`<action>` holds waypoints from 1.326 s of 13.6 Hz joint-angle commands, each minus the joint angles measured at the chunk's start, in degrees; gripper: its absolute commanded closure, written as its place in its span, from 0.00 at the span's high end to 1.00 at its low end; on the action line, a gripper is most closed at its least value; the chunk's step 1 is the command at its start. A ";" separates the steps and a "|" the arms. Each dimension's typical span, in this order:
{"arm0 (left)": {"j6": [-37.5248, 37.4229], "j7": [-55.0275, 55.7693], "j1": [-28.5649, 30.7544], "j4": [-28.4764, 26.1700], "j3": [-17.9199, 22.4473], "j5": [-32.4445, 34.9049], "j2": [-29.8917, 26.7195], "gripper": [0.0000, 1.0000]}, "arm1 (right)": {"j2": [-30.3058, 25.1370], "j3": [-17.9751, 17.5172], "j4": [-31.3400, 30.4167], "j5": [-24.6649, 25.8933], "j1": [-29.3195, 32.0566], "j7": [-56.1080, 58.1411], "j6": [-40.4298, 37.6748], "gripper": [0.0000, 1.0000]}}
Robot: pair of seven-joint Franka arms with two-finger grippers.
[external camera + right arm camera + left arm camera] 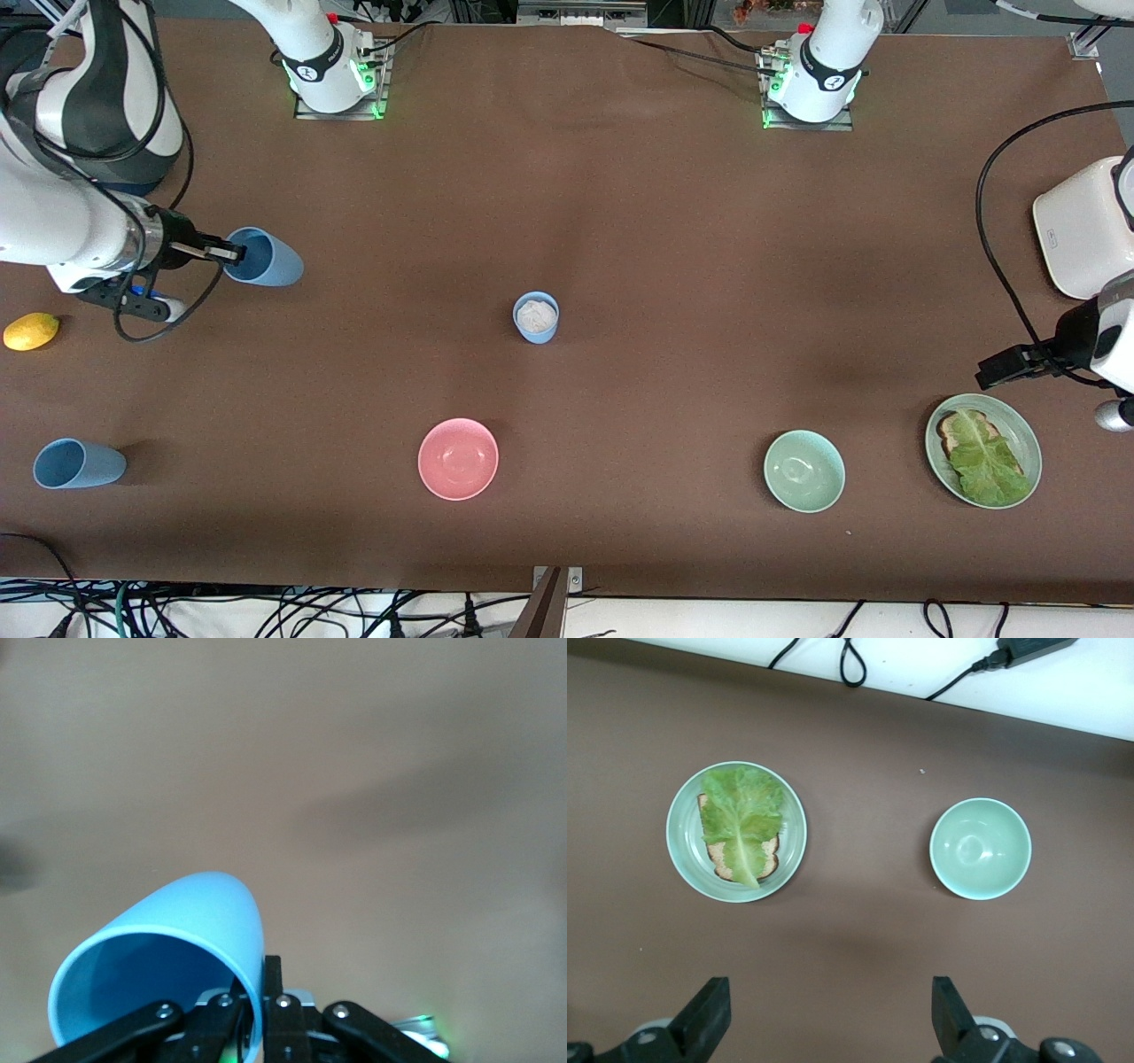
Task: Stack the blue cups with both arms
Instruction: 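Carry the blue cup with the right gripper over the tissue cup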
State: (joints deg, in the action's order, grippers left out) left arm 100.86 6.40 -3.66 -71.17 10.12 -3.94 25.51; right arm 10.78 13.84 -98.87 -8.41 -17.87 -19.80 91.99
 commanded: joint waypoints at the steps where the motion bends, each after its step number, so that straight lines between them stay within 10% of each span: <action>1: 0.48 -0.51 1.02 -0.64 -0.72 -0.20 -0.54 1.00 | -0.59 -4.86 2.27 -2.13 -0.67 -10.13 -0.58 0.00; 8: -1.71 -8.84 2.26 -0.64 -0.72 0.07 -2.82 1.00 | 3.09 -19.80 3.60 -2.14 -1.11 -35.18 14.07 0.00; 18: -14.63 -8.95 -0.64 -0.73 -1.42 -0.98 -11.88 1.00 | 12.59 -20.61 3.69 1.29 -12.71 -53.15 32.72 0.00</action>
State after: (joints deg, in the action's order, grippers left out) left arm 88.15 -1.28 -3.71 -70.90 8.60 -3.95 15.02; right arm 22.27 -7.05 -96.33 -8.52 -30.19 -71.33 124.03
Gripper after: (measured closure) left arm 0.000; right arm 0.938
